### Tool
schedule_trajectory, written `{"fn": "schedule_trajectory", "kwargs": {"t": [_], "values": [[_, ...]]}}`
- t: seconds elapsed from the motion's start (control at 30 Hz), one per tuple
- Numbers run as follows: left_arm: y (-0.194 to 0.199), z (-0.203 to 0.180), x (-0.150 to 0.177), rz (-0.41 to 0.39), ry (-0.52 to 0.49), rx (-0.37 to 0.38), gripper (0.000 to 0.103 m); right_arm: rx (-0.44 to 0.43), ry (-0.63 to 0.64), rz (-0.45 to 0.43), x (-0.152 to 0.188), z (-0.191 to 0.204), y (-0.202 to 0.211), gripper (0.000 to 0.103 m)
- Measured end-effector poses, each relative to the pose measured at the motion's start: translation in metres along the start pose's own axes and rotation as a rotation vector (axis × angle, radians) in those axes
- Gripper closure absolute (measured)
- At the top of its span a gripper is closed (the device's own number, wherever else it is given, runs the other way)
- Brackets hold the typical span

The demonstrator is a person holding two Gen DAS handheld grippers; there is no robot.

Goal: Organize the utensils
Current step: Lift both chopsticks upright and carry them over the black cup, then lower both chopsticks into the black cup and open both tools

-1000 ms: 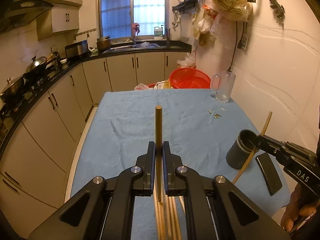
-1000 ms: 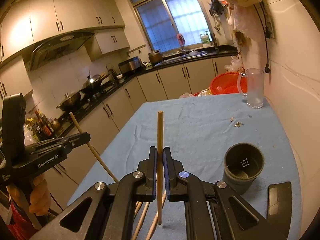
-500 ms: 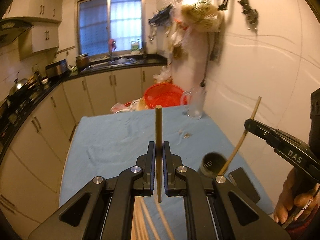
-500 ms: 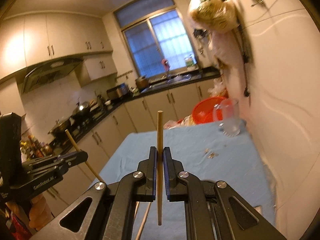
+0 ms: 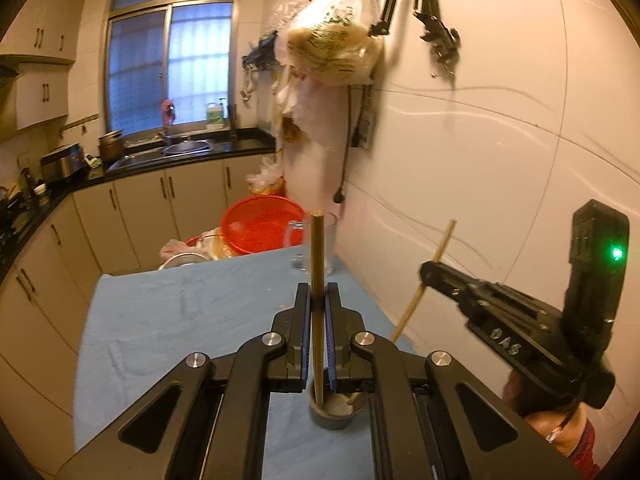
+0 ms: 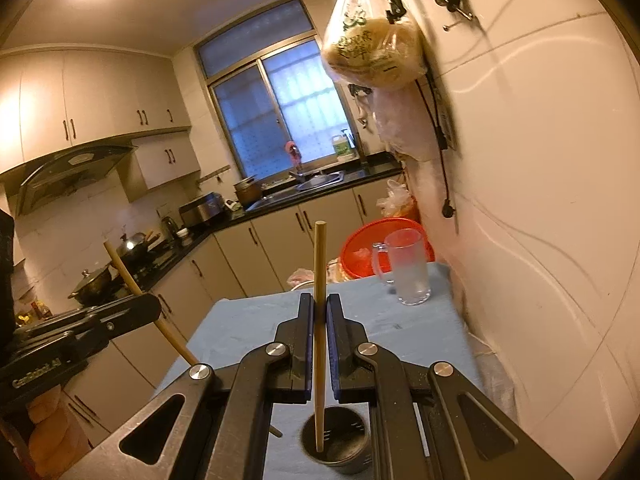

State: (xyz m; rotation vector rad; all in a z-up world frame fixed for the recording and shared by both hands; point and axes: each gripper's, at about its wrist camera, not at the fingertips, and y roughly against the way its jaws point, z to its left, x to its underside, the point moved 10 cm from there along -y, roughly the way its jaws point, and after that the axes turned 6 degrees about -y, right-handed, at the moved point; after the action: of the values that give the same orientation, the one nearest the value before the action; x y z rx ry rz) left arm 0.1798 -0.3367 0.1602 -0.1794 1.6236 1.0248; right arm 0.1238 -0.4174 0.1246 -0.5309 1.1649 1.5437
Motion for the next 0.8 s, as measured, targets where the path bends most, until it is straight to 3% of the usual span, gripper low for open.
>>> {"fn": "schedule_trajectory", "kwargs": {"t": [0.33,0.53,0.8], "values": [[-0.070,-0.011,0.046,0.131,0.029,0.017,0.097,0.030,-0.020,0.111,0.040,-0.034,-0.047,0.096],[-0.088,0.000,0.078,0.190,0.062,0.008,0.097,0.053,-0.034,0.182,0.068,-0.051,-0.071,0.096],[-0.103,0.010,0.091,0.223,0.075,-0.004,0.097,0.063,-0.038,0.219,0.083,-0.060,-0.085,0.095]]}}
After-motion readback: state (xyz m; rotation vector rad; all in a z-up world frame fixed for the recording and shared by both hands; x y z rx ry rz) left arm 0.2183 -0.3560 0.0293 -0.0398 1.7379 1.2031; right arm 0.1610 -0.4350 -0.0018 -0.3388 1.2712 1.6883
